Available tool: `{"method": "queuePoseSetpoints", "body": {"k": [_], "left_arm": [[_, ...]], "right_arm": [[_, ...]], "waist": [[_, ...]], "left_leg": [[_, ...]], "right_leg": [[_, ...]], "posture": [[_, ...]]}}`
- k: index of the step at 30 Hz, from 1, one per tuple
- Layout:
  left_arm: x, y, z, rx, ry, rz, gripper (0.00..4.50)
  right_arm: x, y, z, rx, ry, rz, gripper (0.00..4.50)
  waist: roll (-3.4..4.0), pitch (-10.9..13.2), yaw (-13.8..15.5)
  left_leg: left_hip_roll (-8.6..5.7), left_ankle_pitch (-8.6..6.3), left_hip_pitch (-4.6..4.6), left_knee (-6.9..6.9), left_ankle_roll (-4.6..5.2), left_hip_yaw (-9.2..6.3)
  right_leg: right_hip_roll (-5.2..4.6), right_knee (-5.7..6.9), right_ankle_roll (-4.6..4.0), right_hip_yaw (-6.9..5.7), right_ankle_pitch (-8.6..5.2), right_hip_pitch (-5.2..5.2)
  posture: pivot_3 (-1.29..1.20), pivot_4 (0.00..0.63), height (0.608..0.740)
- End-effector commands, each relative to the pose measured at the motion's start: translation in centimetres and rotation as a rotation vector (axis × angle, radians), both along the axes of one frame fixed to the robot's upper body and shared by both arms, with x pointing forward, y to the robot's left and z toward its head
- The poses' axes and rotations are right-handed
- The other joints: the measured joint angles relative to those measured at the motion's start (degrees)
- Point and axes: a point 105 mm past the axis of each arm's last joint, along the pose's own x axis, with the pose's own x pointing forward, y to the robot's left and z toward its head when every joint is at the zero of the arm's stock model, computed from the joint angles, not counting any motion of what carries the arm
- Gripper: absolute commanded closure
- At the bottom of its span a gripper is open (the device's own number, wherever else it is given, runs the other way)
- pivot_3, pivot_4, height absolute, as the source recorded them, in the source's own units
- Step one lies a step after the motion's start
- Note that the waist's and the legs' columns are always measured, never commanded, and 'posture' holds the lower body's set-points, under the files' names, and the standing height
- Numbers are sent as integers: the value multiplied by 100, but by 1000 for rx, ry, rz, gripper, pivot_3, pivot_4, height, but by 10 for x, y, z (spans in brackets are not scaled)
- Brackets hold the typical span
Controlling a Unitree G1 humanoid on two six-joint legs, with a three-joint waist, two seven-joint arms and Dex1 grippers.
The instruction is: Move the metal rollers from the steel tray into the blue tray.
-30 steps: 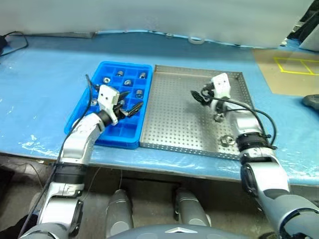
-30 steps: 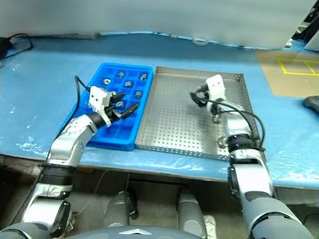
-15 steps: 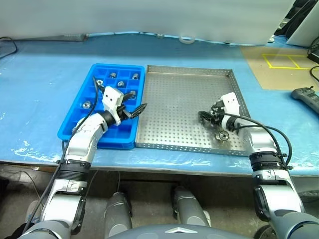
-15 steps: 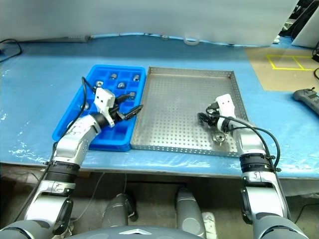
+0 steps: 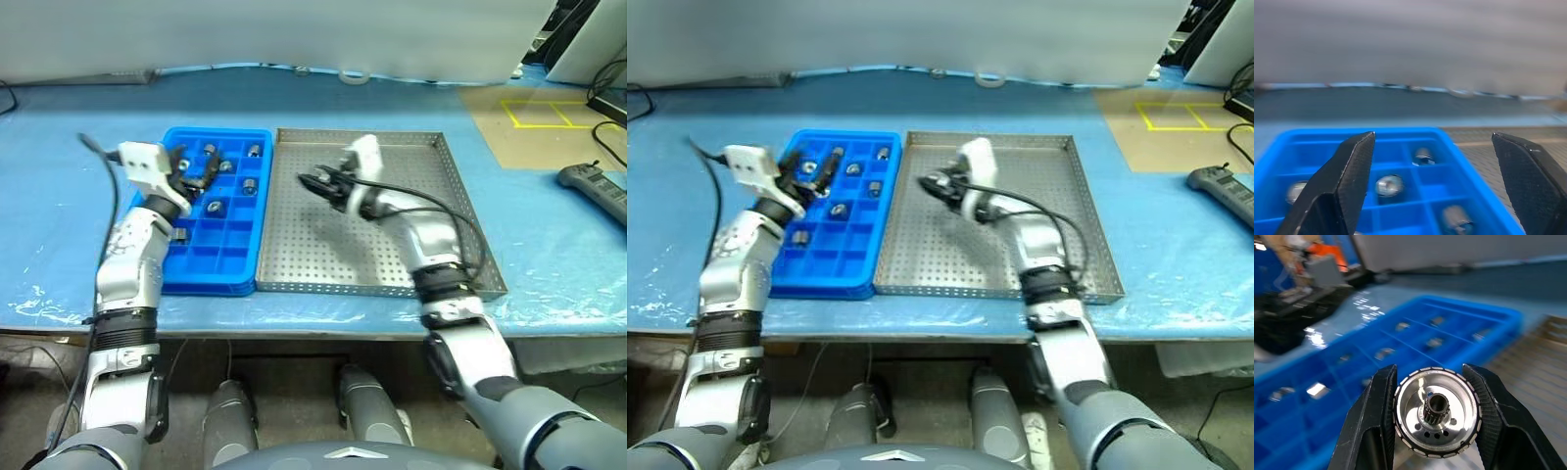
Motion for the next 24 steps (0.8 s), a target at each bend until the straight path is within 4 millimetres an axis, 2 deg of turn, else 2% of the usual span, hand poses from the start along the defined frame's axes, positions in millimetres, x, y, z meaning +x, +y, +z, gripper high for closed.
{"method": "queuePoseSetpoints", "body": {"k": [1, 5, 8, 11, 13, 16, 18, 23, 24], "left_arm": [[-18, 33, 14, 19, -58, 145, 461], [-40, 58, 10, 20, -46, 252, 461], [-53, 71, 6, 28, -29, 308, 461], [-56, 69, 3, 66, -12, 309, 461], [-54, 62, 4, 71, -14, 284, 461], [-52, 56, 4, 83, -10, 262, 461], [-46, 52, 2, 88, -1, 240, 461], [-26, 33, 1, 97, 3, 156, 461], [-21, 28, 2, 94, 1, 135, 461]], "right_arm": [[-33, 49, -1, -48, -78, 220, 2835], [-58, 79, -17, -138, -118, 373, 2835], [-69, 86, -34, -215, -138, 443, 2835], [-73, 85, -45, -262, -149, 472, 2835], [-72, 83, -53, -295, -163, 463, 2082], [-64, 79, -53, -278, -160, 408, 1172], [-51, 73, -46, -250, -159, 331, 499], [-17, 35, -29, -159, -122, 132, 499], [-7, 21, -28, -150, -111, 72, 499]], "waist": [[0, 0, 124], [0, 0, 454], [0, 0, 664], [-1, 0, 793], [-1, 0, 822], [-2, -1, 810], [-2, -1, 789], [-3, -1, 783], [-3, -1, 776]], "left_leg": [[7, -3, -2, -5, -6, -1], [17, -8, -8, -28, -21, 0], [14, -7, -7, -35, -26, 3], [12, -1, 7, -37, -37, 0], [13, 5, 14, -44, -47, -9], [14, 14, 17, -54, -62, -21], [16, 25, 19, -56, -81, -25], [23, 35, 22, -55, -96, -30], [23, 36, 21, -55, -98, -30]], "right_leg": [[2, -7, -8, -8, -4, 1], [10, -38, -15, -20, -8, 2], [7, -47, -15, -26, -9, 13], [6, -40, -15, -23, -9, 24], [6, -37, -14, -18, -9, 26], [9, -32, 6, -14, -19, 23], [12, -18, 5, -12, -18, 7], [19, 26, -1, -6, -14, -8], [20, 26, -1, -6, -14, -7]], "posture": [[-258, 150, 740], [-207, 150, 740], [-180, 150, 740], [-159, 150, 740], [-160, 150, 740], [-160, 150, 740], [-209, 150, 740], [-291, 150, 740], [-319, 150, 740]]}}
